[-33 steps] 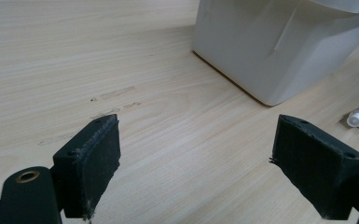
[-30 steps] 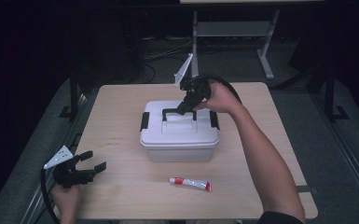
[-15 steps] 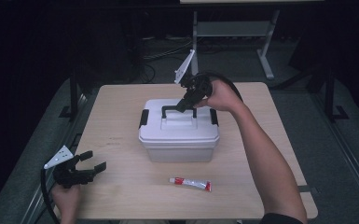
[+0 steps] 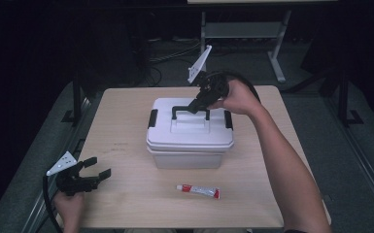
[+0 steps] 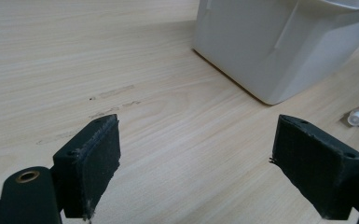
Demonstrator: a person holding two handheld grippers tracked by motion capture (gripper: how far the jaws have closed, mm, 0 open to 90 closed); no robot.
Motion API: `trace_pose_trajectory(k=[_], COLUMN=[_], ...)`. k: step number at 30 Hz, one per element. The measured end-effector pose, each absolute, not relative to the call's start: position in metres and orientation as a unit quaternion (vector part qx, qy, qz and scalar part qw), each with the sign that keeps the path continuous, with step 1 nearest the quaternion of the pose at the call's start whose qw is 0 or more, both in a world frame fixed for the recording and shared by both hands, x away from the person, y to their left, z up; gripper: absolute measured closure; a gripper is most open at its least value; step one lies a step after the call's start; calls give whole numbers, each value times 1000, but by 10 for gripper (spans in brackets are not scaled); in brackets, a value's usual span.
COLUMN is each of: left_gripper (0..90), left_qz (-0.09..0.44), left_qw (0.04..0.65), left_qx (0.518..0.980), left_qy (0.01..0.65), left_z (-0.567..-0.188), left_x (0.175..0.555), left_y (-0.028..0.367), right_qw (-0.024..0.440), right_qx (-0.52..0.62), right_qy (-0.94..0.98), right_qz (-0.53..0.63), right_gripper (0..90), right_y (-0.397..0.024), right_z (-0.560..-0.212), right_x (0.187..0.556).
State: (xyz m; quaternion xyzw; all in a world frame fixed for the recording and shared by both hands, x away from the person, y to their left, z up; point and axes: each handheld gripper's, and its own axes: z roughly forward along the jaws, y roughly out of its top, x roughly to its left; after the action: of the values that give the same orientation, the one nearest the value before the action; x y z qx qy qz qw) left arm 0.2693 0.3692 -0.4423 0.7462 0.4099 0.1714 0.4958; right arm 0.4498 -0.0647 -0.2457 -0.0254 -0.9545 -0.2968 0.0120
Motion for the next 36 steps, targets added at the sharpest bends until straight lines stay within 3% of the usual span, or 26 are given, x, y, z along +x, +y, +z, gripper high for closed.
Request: trace_pose_trajectory(k=[14, 36], left_gripper=[145, 145], left_qz=[172, 172], left_qw=[495, 491], left_qx=[746, 749], left_qy=[410, 411], left_z=[-442, -442], left_x=[269, 268], left_y=[370, 367], right_qw=[-19, -50], right_qx=[-64, -156], right_qy=[-953, -937], right_qz=[-295, -310], right_gripper=[842, 842], right_y=[-121, -230], right_z=[-226, -237], right_x=[421, 366])
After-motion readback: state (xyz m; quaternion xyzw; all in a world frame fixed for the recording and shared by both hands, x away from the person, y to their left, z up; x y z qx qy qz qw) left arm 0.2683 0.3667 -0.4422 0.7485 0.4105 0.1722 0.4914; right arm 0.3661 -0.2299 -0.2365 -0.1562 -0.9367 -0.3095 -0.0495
